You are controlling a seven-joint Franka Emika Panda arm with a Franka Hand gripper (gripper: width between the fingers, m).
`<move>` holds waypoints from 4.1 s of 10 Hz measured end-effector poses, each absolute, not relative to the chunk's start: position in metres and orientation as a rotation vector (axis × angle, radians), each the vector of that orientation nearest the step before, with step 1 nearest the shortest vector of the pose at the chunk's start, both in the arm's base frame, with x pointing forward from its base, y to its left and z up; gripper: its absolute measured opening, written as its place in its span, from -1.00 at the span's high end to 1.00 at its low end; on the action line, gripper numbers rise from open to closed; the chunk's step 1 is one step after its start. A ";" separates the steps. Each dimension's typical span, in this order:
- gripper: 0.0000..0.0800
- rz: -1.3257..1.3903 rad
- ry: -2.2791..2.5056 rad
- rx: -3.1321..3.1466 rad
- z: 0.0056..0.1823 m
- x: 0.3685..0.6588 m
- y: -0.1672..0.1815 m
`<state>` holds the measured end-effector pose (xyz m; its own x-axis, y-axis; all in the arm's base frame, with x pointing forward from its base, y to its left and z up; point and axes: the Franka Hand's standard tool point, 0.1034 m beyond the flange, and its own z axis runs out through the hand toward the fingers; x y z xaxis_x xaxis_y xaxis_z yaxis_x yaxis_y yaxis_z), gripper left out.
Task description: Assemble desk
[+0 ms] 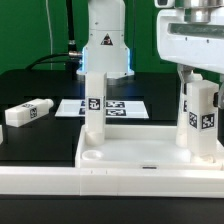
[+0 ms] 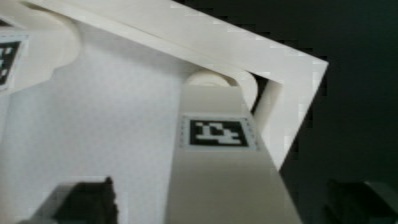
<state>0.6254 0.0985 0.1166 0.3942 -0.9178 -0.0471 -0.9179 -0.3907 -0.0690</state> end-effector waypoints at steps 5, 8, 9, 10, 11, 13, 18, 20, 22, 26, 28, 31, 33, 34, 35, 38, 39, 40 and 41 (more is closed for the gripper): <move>-0.62 -0.039 1.012 -2.907 0.117 0.625 0.104; -0.62 -0.056 0.692 -3.000 0.117 0.626 0.105; -0.62 -0.063 0.552 -3.031 0.117 0.626 0.105; -0.62 -0.068 0.438 -3.051 0.117 0.626 0.104; -0.62 -0.071 0.355 -3.063 0.117 0.627 0.103; -0.62 -0.077 0.160 -3.088 0.117 0.627 0.100; -0.33 -0.082 -0.078 -3.103 0.117 0.627 0.095; 0.28 -0.082 -0.077 -3.103 0.117 0.627 0.095; 0.28 -0.080 -0.017 -3.103 0.116 0.627 0.095; 0.28 -0.074 0.386 -3.070 0.116 0.628 0.092; 0.27 -0.090 0.700 -3.000 0.115 0.629 0.090; 0.27 -0.081 1.169 -2.817 0.114 0.630 0.091; 0.27 -0.050 1.446 -2.651 0.114 0.630 0.091; 0.27 -0.025 1.621 -2.529 0.114 0.630 0.090; 0.27 -0.013 1.712 -2.462 0.113 0.631 0.089; 0.27 0.006 1.891 -2.321 0.113 0.631 0.089; 0.27 0.002 1.851 -2.358 0.113 0.631 0.089; -0.17 -0.001 1.793 -2.405 0.112 0.630 0.090; -0.47 -0.002 1.769 -2.424 0.112 0.630 0.090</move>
Offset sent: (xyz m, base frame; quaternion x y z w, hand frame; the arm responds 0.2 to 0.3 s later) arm 0.0044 0.0083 0.0028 -0.0011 0.0127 -0.2719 0.9623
